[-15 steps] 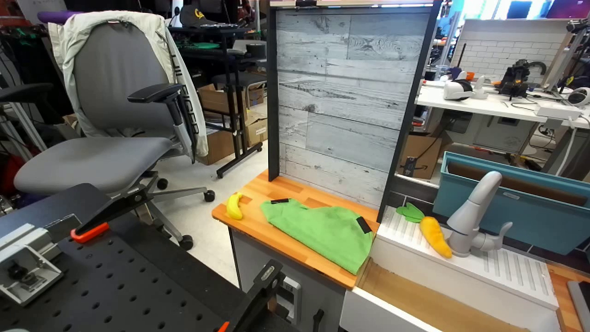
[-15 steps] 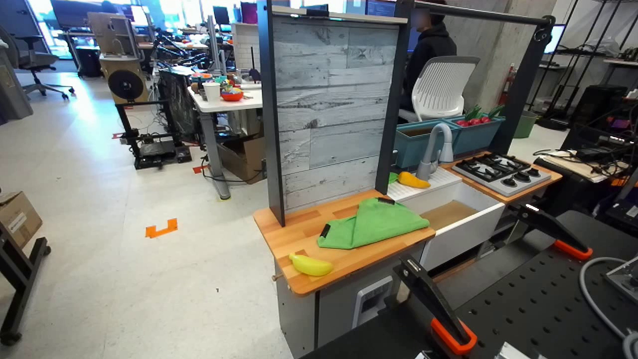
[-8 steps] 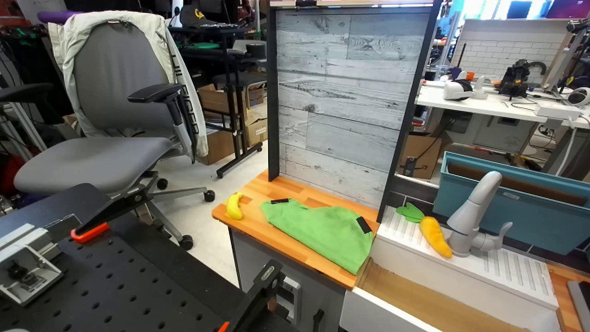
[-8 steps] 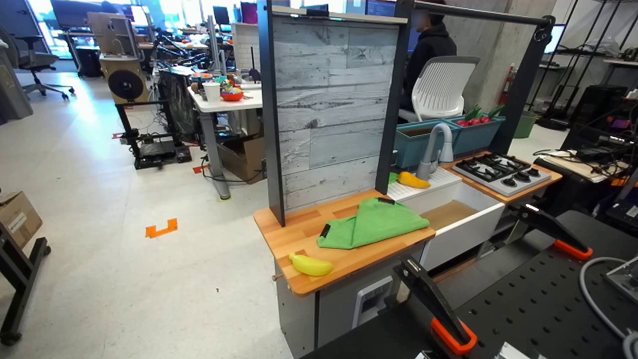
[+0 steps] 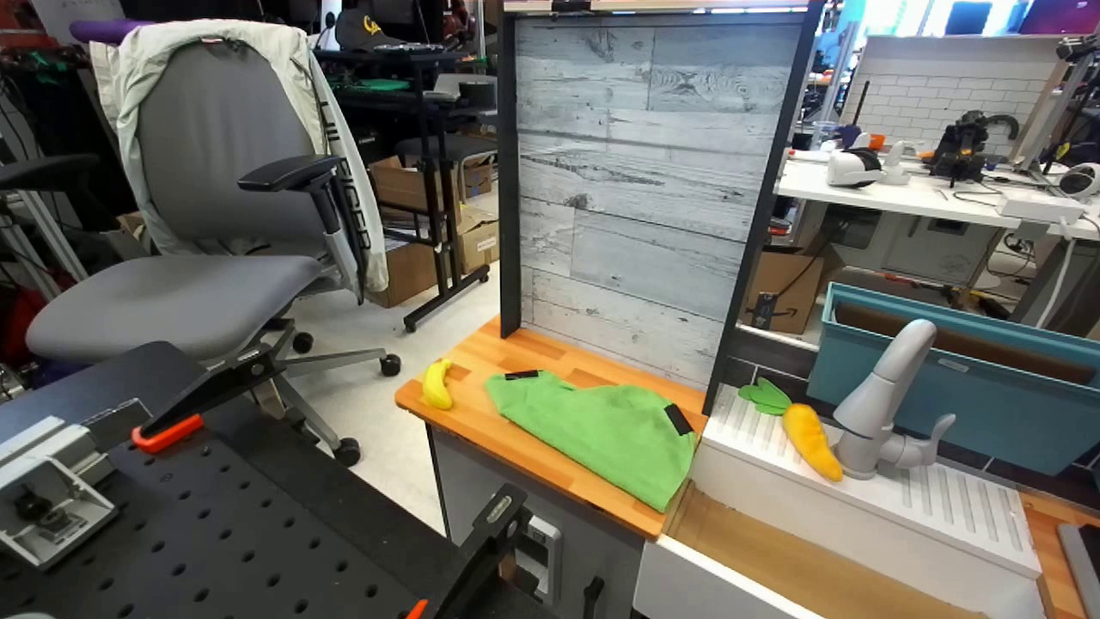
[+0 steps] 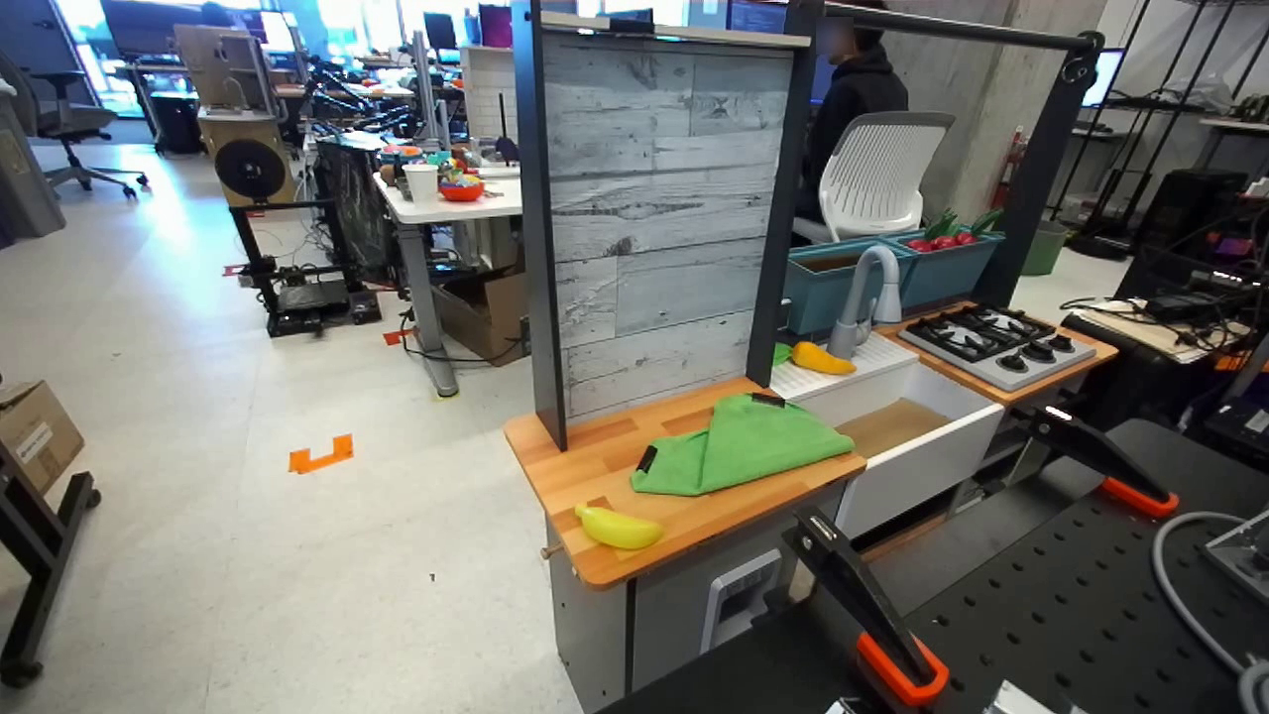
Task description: Fold the green towel from right to left.
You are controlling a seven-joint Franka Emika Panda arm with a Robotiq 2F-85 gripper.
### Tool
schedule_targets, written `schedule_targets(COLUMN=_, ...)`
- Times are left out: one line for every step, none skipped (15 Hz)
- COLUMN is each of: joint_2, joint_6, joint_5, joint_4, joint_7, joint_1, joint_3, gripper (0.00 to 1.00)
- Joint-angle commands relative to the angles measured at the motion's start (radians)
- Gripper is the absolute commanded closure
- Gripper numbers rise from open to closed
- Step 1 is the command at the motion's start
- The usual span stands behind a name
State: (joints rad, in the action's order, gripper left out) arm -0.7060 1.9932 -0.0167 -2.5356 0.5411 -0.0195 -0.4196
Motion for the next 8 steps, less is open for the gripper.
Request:
schedule_targets(joint_2=0.150, joint_6=0.122, joint_5=-0.066, joint_4=0.021, joint_7=-0.081, joint_1=0.032, joint_3=0.078, gripper=0.00)
schedule_targets(joint_2=0.190, joint_6=0.156, joint_5=-0.080, joint_4=0.021, joint_7=-0.109, joint_1=0.042, joint_3=0.107, gripper=0.00)
schedule_targets(joint_2=0.227, joint_6=0.188, joint_5=-0.095, joint_4=0.020, joint_7=-0.135, joint_1=0.053, joint_3=0.136, gripper=0.00)
schedule_targets(joint_2=0.271, joint_6=0.221, joint_5=-0.107, joint_4=0.027, joint_7=-0.162, joint_1=0.064, joint_3=0.167, gripper=0.00)
schedule_targets(joint_2=0.312, joint_6=0.246, joint_5=-0.117, joint_4=0.036, joint_7=-0.183, joint_1=0.074, joint_3=0.195, gripper=0.00)
schedule_targets(joint_2=0.361, joint_6=0.278, joint_5=-0.120, joint_4=0.049, joint_7=-0.195, joint_1=0.086, joint_3=0.221, gripper=0.00)
schedule_targets(joint_2=0.405, joint_6=0.301, joint_5=-0.121, joint_4=0.064, joint_7=-0.218, joint_1=0.092, joint_3=0.247, gripper=0.00)
schedule_targets(joint_2=0.455, joint_6=0.327, joint_5=-0.115, joint_4=0.081, joint_7=-0.238, joint_1=0.098, joint_3=0.273, gripper=0.00)
